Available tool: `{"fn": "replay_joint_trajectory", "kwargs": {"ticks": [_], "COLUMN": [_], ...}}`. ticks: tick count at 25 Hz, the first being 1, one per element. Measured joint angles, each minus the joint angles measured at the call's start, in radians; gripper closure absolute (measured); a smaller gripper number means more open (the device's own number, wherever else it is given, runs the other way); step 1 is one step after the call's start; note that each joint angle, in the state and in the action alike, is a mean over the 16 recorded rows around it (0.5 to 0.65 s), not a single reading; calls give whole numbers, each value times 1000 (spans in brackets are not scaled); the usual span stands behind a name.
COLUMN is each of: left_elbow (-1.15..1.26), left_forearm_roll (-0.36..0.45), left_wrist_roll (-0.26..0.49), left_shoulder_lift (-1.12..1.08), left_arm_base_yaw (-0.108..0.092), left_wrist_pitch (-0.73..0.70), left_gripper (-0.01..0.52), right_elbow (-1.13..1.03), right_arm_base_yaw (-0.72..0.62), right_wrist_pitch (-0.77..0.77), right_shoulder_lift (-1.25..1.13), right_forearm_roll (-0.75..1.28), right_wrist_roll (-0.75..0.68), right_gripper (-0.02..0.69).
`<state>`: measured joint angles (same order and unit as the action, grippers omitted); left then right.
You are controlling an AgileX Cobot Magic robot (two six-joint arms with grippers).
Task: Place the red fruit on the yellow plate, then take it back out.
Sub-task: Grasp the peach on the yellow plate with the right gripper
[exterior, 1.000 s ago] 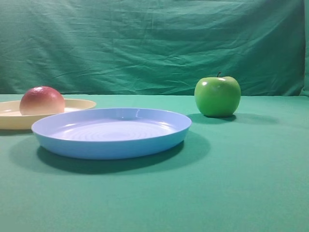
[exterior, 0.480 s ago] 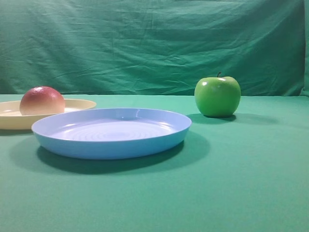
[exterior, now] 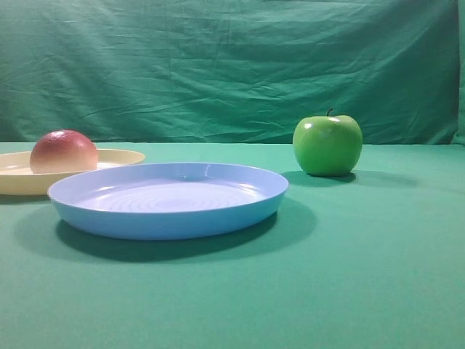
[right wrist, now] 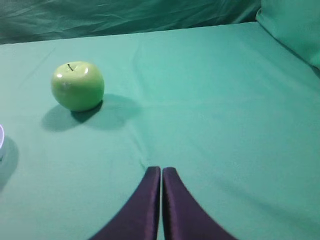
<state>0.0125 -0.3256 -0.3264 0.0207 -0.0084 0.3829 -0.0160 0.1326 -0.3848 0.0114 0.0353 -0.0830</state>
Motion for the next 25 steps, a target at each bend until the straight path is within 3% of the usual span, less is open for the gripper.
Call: {"fn": "replay_joint_trajectory", "kwargs": {"ticks": [15,25], "left_elbow": [0,0], "left_forearm_roll": [0,0], "left_wrist_roll": [0,0], "left_shoulder_lift": [0,0], "left_arm_base_yaw": [0,0], "left_wrist_pitch": [0,0], "left_gripper": [514,514], "right_elbow": [2,189], "right_arm_base_yaw": [0,0], "right_wrist_pitch": [111,206], "right_shoulder_lift": [-2,-138], "right_forearm_roll": [-31,-41], "right_wrist_roll": [-26,-37], "right_gripper": [665,665]}}
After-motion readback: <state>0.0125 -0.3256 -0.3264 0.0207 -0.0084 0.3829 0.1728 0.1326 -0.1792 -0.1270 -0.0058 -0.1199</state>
